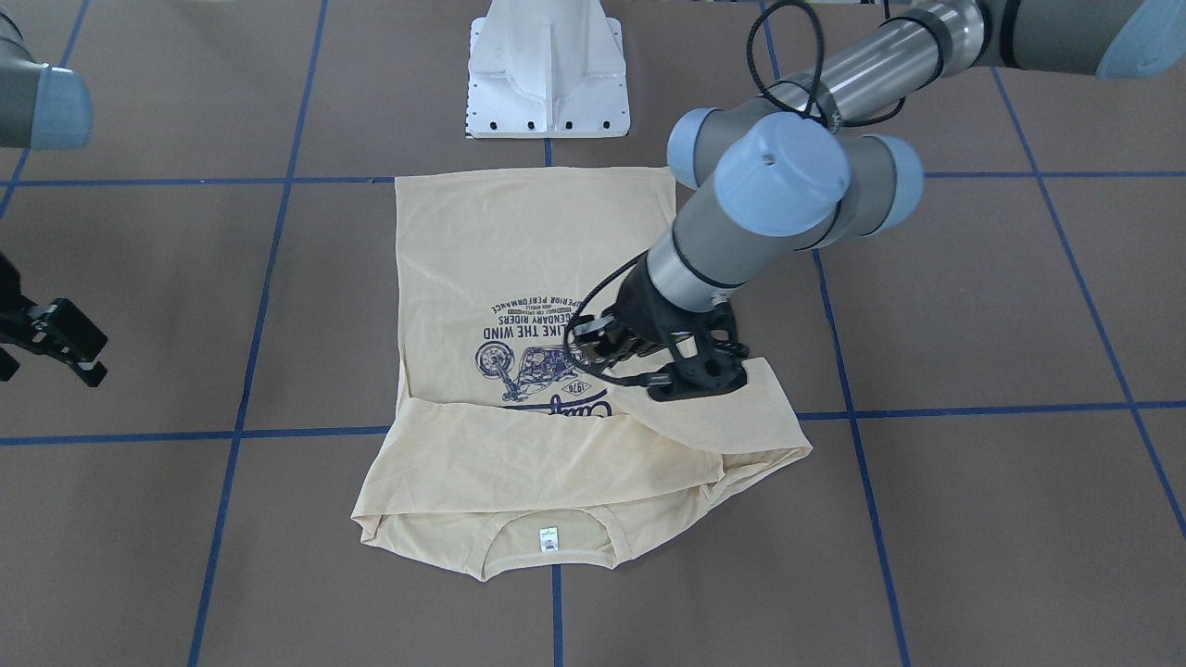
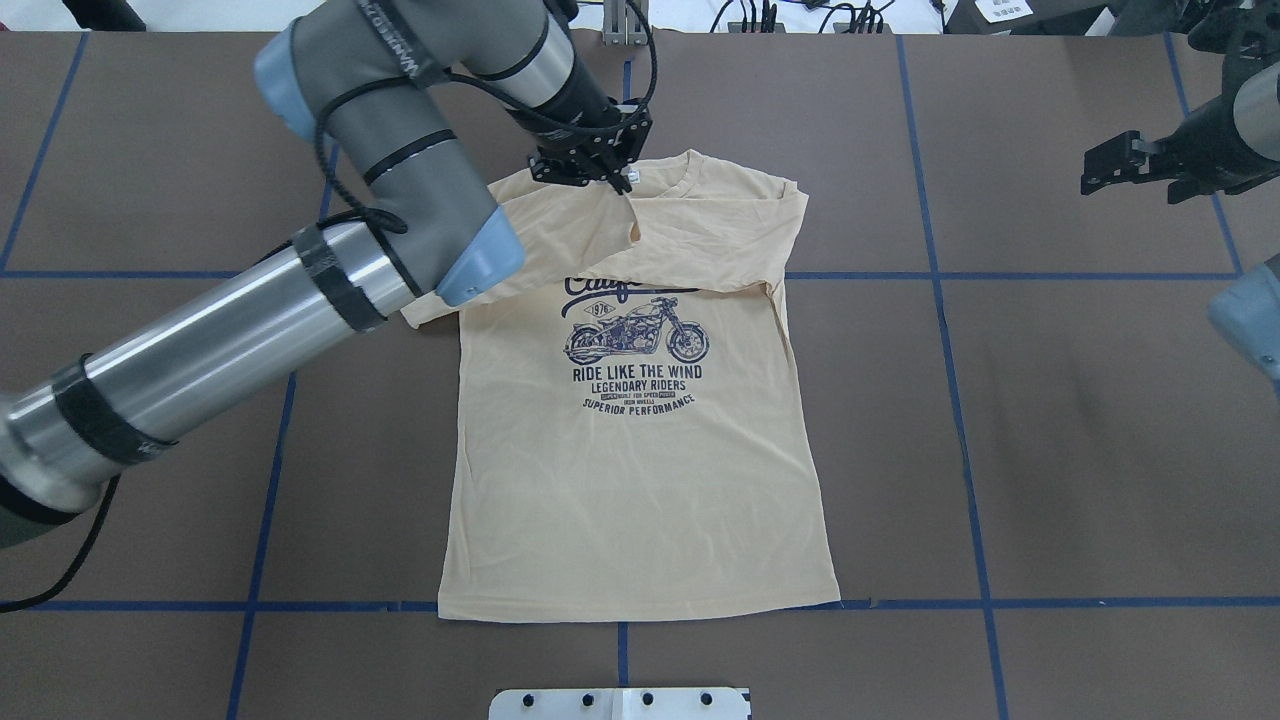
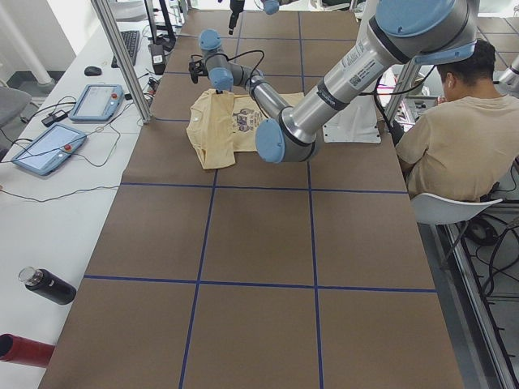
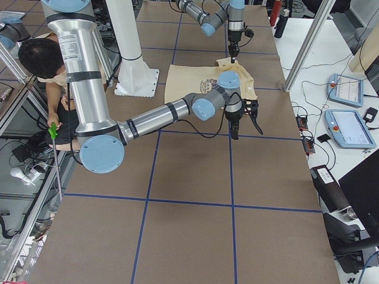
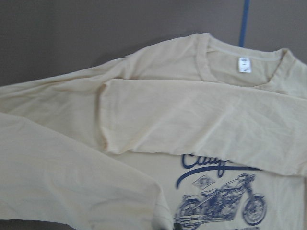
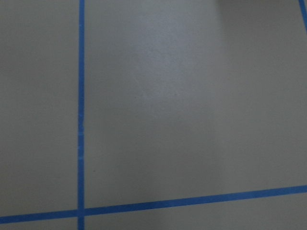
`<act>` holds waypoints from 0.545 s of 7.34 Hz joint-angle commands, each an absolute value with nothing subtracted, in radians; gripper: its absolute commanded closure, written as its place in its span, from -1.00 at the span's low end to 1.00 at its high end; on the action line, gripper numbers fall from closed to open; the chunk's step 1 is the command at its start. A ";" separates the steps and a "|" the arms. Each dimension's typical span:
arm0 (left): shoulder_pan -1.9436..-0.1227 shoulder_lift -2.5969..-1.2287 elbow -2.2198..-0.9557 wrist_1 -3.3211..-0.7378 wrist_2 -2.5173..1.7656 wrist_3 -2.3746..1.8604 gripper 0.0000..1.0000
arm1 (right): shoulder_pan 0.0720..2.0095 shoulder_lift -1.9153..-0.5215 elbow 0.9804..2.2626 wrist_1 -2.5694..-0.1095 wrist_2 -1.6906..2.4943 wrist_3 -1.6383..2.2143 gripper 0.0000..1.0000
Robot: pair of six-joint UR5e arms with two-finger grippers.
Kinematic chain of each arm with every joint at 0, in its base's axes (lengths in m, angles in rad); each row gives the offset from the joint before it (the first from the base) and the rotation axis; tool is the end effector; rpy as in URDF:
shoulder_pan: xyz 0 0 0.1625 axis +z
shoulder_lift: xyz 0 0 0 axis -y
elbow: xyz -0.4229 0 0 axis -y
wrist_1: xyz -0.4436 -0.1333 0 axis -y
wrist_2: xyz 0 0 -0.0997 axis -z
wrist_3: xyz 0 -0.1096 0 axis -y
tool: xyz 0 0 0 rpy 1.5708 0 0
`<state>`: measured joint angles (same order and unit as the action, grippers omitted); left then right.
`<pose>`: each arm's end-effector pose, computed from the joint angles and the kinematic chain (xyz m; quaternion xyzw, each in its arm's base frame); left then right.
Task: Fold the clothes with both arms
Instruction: 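Fold the held sleeve across the shirt body with the left gripper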
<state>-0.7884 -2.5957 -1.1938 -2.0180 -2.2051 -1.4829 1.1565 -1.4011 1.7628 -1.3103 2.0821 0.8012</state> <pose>0.5432 -0.6434 0.0661 -0.0313 0.5609 -0.1259 0.8177 -0.1779 -0.6024 0.4419 0.1057 -0.3667 0.1011 0.9188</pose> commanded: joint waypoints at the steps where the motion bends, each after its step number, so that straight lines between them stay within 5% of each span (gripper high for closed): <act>1: -0.749 -2.715 -1.046 -2.098 -2.119 -1.542 1.00 | 1.180 -1.419 1.740 -1.310 2.082 0.756 -1.00; 4: -0.692 -2.776 -0.931 -2.222 -2.025 -1.612 0.79 | 1.201 -1.442 1.738 -1.309 2.086 0.755 -1.00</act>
